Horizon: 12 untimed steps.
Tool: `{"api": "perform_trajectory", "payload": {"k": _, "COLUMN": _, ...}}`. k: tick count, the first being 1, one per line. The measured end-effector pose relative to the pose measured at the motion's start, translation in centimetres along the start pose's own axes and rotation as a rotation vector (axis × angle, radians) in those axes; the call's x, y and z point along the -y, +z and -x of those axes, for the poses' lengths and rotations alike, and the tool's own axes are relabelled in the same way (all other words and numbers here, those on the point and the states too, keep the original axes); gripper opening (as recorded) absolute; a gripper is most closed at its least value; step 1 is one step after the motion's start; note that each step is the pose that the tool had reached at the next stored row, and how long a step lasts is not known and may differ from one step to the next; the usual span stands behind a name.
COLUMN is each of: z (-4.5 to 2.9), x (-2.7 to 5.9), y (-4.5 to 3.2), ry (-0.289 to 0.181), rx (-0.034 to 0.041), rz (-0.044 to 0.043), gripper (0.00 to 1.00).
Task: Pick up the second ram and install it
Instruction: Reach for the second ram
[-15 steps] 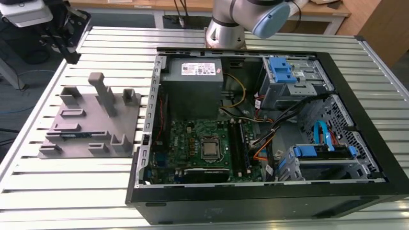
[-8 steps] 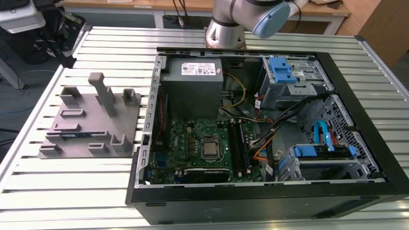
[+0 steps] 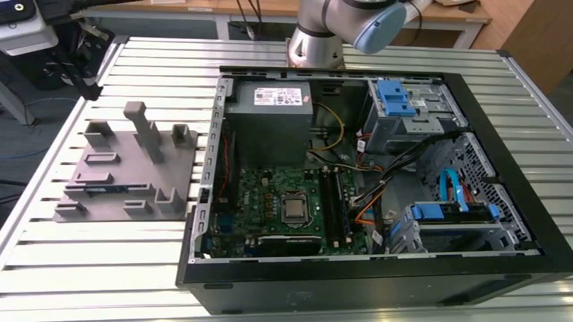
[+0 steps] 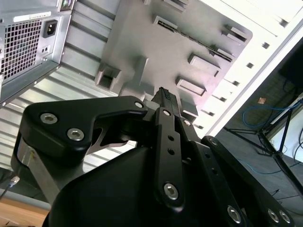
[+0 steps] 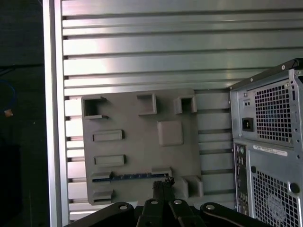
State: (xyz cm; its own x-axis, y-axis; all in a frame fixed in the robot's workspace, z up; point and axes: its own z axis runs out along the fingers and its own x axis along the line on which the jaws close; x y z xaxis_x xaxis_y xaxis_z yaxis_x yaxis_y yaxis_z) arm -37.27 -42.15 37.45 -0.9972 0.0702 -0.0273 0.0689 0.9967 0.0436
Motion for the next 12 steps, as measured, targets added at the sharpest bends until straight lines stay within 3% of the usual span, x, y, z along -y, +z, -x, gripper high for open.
{"api": "perform_trajectory", "payload": {"k": 12, "z": -1.45, "x": 0.16, "y": 1.05, "ry": 0.000, "rx": -0.0002, "rz": -0.0002, "gripper": 0.11}}
